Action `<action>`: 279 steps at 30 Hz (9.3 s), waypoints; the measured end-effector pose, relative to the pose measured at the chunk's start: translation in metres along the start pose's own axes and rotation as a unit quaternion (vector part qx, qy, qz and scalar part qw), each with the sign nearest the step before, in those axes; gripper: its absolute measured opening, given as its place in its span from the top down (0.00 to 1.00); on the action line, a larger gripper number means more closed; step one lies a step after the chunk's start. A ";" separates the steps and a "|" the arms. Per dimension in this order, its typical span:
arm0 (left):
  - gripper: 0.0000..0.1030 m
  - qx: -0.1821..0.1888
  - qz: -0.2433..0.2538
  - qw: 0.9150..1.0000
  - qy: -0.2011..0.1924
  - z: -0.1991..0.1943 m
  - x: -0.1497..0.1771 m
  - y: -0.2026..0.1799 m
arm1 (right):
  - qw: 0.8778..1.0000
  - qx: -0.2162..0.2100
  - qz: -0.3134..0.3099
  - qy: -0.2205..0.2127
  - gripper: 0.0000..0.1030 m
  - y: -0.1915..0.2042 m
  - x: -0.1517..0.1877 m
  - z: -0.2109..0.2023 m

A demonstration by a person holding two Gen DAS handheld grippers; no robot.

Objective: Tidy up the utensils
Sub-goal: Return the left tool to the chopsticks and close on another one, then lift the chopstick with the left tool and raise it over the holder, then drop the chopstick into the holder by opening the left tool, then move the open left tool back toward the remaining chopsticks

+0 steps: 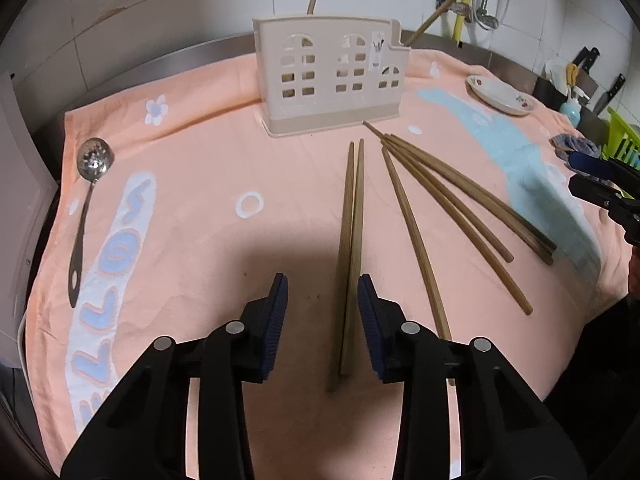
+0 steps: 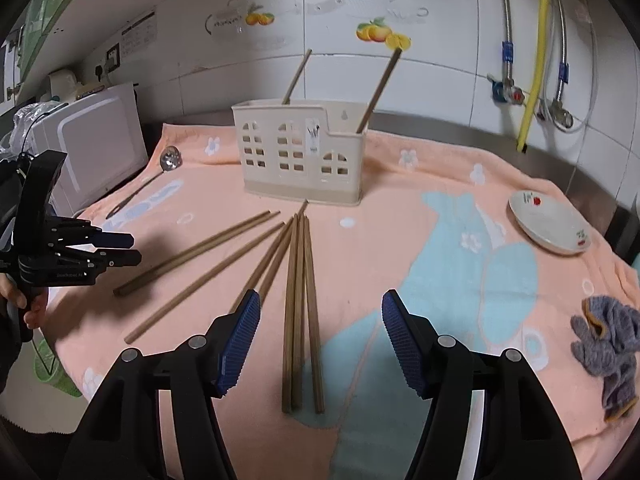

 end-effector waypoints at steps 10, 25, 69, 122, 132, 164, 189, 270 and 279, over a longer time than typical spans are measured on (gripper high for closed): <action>0.76 0.004 0.019 1.000 0.022 0.014 0.001 -0.007 | 1.000 -0.002 0.002 0.014 0.41 -0.005 0.005 0.009; 0.83 0.005 0.031 0.999 0.032 0.020 0.000 -0.010 | 1.000 -0.002 0.009 0.022 0.41 -0.010 0.010 0.015; 0.88 0.008 0.057 0.998 0.037 0.031 0.003 -0.017 | 0.998 -0.011 0.017 0.054 0.50 -0.010 0.030 0.023; 0.94 0.001 -0.007 1.000 -0.029 -0.011 -0.010 -0.006 | 0.999 -0.002 -0.026 -0.035 0.94 0.002 -0.025 -0.012; 0.94 0.004 -0.007 0.997 -0.077 -0.037 -0.041 -0.007 | 0.996 -0.029 -0.044 -0.078 0.94 0.010 -0.077 -0.020; 0.95 -0.019 0.026 0.979 -0.204 -0.116 -0.221 0.000 | 0.991 -0.057 -0.062 -0.106 0.94 -0.025 -0.243 -0.045; 0.94 -0.045 -0.045 0.982 -0.180 -0.035 -0.277 0.032 | 0.997 -0.059 -0.035 -0.023 0.93 -0.051 -0.244 0.048; 0.05 -0.092 -0.069 0.993 0.002 -0.015 -0.002 0.006 | 0.996 0.016 0.035 0.080 0.40 -0.019 0.034 0.042; 0.05 -0.092 -0.070 0.993 0.004 -0.015 -0.001 0.008 | 0.996 0.010 0.027 0.089 0.54 -0.017 0.034 0.049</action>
Point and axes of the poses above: each gripper's, at about its wrist camera, not at the fingertips, and z roughly the way its jaws point, y to its left, x to its underside, the point moved 1 cm from there along z, roughly the way its jaws point, and after that the axes turned 12 degrees about -x, right-handed, at the moved point
